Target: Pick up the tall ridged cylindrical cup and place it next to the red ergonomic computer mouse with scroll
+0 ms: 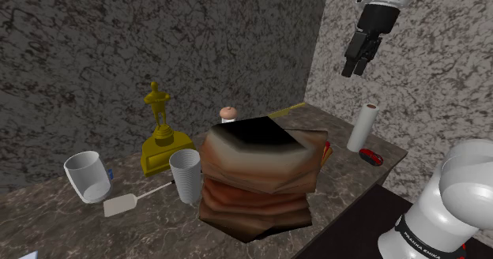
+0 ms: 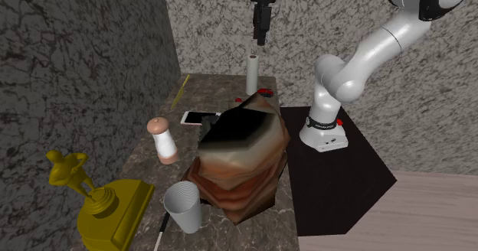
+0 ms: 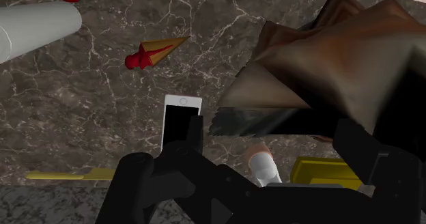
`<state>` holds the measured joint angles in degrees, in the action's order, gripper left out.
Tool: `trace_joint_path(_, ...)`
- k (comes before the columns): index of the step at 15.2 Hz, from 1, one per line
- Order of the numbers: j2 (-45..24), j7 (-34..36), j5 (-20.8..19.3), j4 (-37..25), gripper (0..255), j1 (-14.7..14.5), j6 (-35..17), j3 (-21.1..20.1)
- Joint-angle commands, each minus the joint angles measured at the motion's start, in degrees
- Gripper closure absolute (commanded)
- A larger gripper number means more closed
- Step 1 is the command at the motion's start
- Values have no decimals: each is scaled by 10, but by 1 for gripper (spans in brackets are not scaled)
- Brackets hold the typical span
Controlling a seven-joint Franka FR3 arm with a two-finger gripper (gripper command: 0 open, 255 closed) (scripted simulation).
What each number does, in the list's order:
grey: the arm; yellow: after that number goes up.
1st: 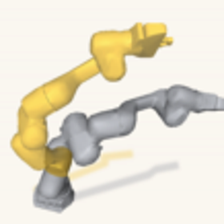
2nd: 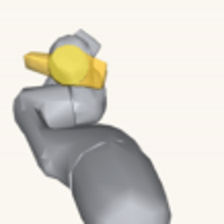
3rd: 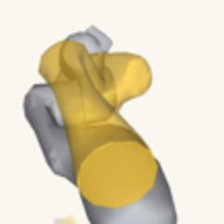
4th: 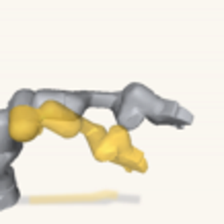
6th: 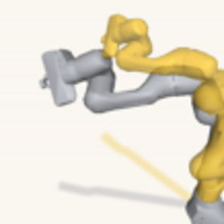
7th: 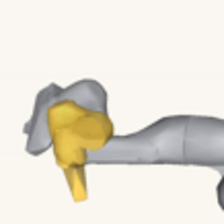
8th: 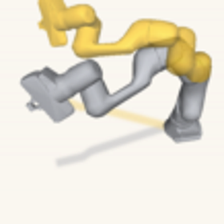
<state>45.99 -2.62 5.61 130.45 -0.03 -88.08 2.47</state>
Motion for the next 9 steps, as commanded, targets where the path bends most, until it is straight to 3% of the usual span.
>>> trace_joint_path(1,0,0,0,0,0,0,0,0)
trace_joint_path(9,-128,48,34,-28,0,-31,-75,-67)
